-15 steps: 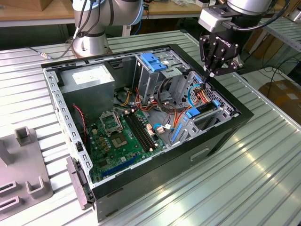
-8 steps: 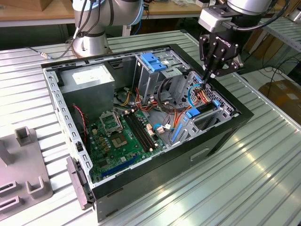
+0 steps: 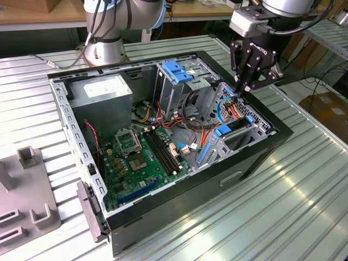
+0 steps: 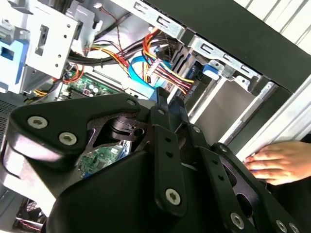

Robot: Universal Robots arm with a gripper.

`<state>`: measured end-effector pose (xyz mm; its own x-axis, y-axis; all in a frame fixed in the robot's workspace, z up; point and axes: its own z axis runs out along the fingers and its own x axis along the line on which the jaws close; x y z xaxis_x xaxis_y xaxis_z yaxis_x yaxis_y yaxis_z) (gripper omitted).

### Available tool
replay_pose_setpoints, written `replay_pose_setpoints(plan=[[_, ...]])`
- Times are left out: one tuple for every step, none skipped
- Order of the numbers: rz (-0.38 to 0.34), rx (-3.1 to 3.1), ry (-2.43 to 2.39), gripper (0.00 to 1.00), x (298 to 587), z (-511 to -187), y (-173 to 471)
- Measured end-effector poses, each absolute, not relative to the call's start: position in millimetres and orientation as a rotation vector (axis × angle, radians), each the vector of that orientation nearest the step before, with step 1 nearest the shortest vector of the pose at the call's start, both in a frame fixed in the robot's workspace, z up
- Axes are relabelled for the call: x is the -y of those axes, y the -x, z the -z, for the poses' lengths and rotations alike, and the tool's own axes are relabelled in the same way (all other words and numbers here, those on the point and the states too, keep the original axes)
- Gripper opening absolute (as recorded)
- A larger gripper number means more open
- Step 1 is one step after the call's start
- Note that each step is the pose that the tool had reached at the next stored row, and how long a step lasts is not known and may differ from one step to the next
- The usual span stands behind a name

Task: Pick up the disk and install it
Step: 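Insert the second disk wire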

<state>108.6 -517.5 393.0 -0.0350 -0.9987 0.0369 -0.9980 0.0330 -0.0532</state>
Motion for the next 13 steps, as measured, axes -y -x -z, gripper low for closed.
replay_pose_setpoints(plan=[[0.108,-2.253,2.178,0.24,517,-393,-109],[0.116,-2.256,2.181,0.24,516,-393,-109],[0.127,-2.261,2.186,0.24,515,-393,-109],[0.134,-2.263,2.189,0.24,513,-393,-109],[0.138,-2.265,2.191,0.24,510,-393,-109],[0.14,-2.265,2.191,0.24,508,-393,-109],[0.153,-2.27,2.197,0.24,505,-391,-108],[0.157,-2.272,2.198,0.24,505,-389,-108],[0.161,-2.273,2.2,0.24,503,-385,-108],[0.164,-2.274,2.201,0.24,503,-383,-107],[0.165,-2.274,2.202,0.24,503,-382,-107],[0.165,-2.274,2.202,0.24,503,-381,-107],[0.165,-2.275,2.202,0.24,503,-380,-107]])
